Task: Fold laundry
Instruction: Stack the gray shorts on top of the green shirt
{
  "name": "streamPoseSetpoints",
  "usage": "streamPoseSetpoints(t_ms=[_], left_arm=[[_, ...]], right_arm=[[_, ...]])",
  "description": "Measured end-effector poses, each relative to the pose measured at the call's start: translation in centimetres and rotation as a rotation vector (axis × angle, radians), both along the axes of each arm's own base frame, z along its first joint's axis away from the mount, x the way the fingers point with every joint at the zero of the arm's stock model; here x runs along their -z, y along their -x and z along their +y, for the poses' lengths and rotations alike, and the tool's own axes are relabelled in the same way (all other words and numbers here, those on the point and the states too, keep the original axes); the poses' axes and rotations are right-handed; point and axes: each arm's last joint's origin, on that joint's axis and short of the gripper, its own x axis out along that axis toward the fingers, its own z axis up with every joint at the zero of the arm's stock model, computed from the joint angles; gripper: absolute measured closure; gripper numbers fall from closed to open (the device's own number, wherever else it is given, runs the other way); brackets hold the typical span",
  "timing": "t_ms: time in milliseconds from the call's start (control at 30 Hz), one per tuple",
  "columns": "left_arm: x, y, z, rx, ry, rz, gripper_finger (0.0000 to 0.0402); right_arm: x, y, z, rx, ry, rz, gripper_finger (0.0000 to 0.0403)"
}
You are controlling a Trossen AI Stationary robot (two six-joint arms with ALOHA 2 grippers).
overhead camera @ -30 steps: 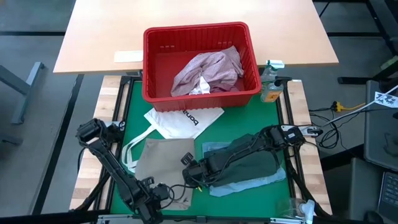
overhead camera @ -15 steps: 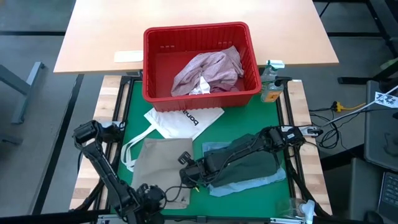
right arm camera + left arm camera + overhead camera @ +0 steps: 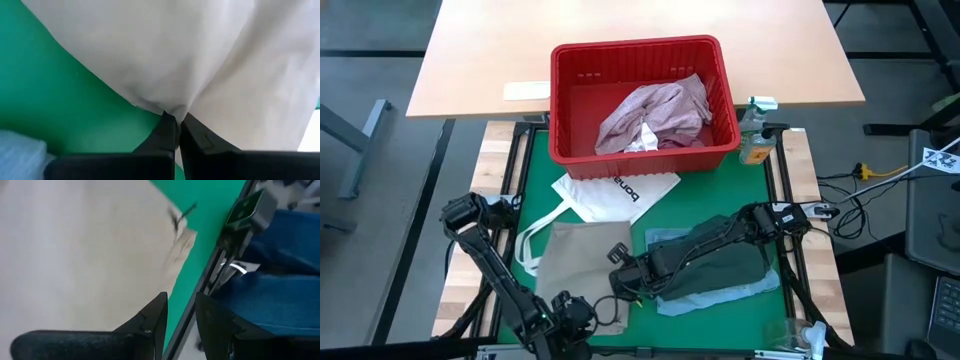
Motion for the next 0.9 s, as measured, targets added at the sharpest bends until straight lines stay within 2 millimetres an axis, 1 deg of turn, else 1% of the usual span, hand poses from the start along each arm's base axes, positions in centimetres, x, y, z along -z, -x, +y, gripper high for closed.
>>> streamPoseSetpoints(t_ms=[167,367,433,533,633,767,833,900], left_arm=[[0.1,0.2,-0.2,0.017,0.03,0.025,0.0307],[-0.2,0.4,-1.4,0.091,0.077,-0.033,0.0312],[0.0,0.1,-1.7,0.102,0.087,-0.056,0.0315],[1.5,-0.6,-2.3,0.105,0.106,-0.055,0.0319],[3.3,-1.2,-3.0,0.126,0.146,-0.01,0.0325],[5.5,-1.5,-2.8,0.074,0.139,0.078,0.0334],[5.8,-1.6,-2.6,0.066,0.109,0.063,0.034],[5.5,-1.6,-2.5,0.049,0.079,0.027,0.0345]], right_arm=[[-0.2,0.5,-0.3,0.01,0.048,0.05,0.0398],[-2.1,0.3,-0.4,0.023,0.077,0.038,0.0399],[-2.9,0.1,-0.3,0.026,0.073,0.019,0.0399],[-3.9,0.0,-0.5,0.032,0.073,0.012,0.04],[-4.5,-0.1,-0.9,0.046,0.08,0.013,0.04],[-4.7,0.0,-1.1,0.053,0.087,0.03,0.04],[-4.6,0.1,-1.1,0.052,0.09,0.041,0.0401],[-4.6,0.3,-1.1,0.05,0.099,0.057,0.04]])
